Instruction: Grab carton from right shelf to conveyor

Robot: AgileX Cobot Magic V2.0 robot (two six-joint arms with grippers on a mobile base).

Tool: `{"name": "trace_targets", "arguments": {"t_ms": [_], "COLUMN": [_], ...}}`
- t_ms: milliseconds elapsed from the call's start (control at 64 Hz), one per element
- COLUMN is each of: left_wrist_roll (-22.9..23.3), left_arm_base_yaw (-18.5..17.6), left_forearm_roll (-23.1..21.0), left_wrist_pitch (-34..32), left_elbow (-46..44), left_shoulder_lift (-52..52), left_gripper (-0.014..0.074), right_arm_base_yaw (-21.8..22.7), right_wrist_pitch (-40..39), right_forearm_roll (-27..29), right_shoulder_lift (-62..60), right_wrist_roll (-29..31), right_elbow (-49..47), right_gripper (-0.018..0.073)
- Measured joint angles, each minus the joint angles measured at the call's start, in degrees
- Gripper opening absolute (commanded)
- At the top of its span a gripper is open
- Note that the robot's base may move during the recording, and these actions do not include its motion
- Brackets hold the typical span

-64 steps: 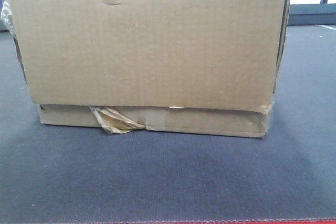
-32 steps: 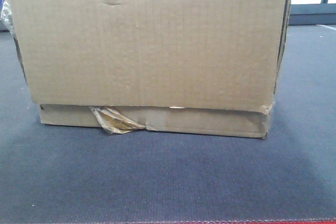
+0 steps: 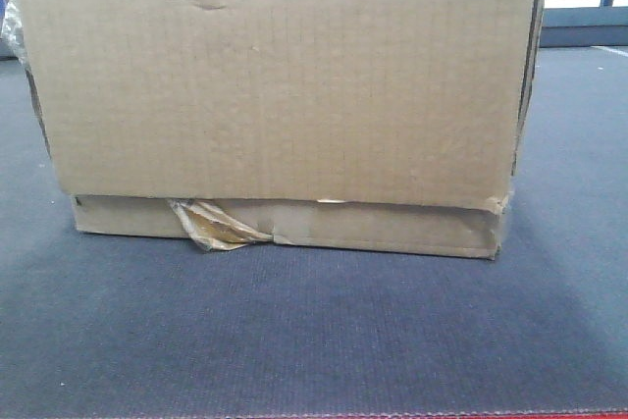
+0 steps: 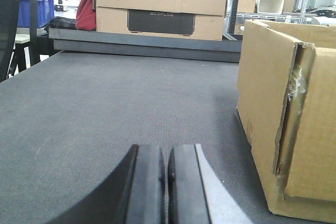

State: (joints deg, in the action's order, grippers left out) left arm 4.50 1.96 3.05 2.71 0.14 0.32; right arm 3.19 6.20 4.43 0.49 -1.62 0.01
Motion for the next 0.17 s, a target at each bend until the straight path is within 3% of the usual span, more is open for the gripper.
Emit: {"name": "trace_targets", "arguments": {"t_ms": [172], "left_wrist_roll": [0.00], "left_arm_base_yaw": [0.00], "left_forearm_roll": [0.00], "left_wrist_pitch": [0.00], "left_elbow": [0.00], "left_shoulder_lift": [0.00], "left_gripper": [0.0020], "right_arm_base_yaw": [0.00], "right_wrist_pitch": [0.00], "right_forearm_roll": [0.00], "right_shoulder_lift": [0.00], "right_wrist_roll": [0.00], "right_elbow": [0.00], "right_gripper": [-0.0078]}}
